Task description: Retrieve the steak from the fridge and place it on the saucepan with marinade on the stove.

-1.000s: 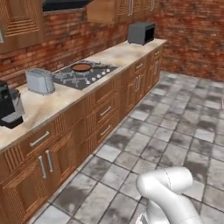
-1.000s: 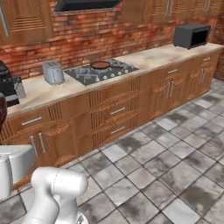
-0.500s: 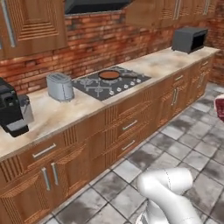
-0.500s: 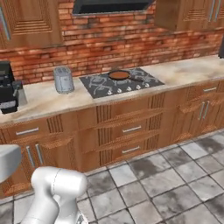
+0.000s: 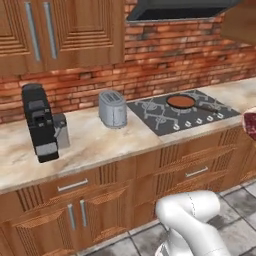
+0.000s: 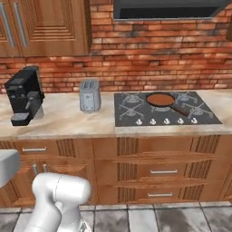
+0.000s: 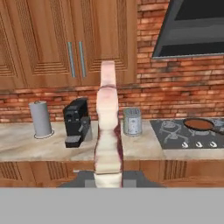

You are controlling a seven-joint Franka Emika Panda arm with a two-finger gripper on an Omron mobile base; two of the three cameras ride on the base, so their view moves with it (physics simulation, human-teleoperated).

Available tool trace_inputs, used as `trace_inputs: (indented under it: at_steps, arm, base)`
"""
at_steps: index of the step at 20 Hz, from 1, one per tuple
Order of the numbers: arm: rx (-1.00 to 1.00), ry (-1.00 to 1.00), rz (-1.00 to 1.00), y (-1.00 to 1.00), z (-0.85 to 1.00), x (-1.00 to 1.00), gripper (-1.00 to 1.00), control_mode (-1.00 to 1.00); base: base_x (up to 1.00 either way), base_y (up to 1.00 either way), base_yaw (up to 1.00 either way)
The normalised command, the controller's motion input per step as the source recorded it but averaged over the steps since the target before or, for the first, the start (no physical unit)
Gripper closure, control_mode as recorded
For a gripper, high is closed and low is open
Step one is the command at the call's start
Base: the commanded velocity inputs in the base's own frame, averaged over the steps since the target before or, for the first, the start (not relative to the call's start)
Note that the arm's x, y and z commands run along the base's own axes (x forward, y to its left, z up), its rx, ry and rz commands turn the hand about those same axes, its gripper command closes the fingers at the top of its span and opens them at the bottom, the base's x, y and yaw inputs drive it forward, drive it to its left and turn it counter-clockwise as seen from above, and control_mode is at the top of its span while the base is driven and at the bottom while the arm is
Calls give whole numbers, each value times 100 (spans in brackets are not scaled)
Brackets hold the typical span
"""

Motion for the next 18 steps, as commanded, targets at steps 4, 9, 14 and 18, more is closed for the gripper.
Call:
trace_inputs:
  at_steps: [4, 9, 14, 18]
  arm:
    - [0, 0, 0, 0, 0, 0, 100, 100]
    - [0, 0, 0, 0, 0, 0, 100, 100]
    - [0, 0, 0, 0, 0, 0, 100, 100]
    - [0, 0, 0, 0, 0, 0, 100, 100]
  base:
    - [100, -93, 41]
    - [94, -100, 28]
    - [72, -83, 20]
    - [48, -43, 5]
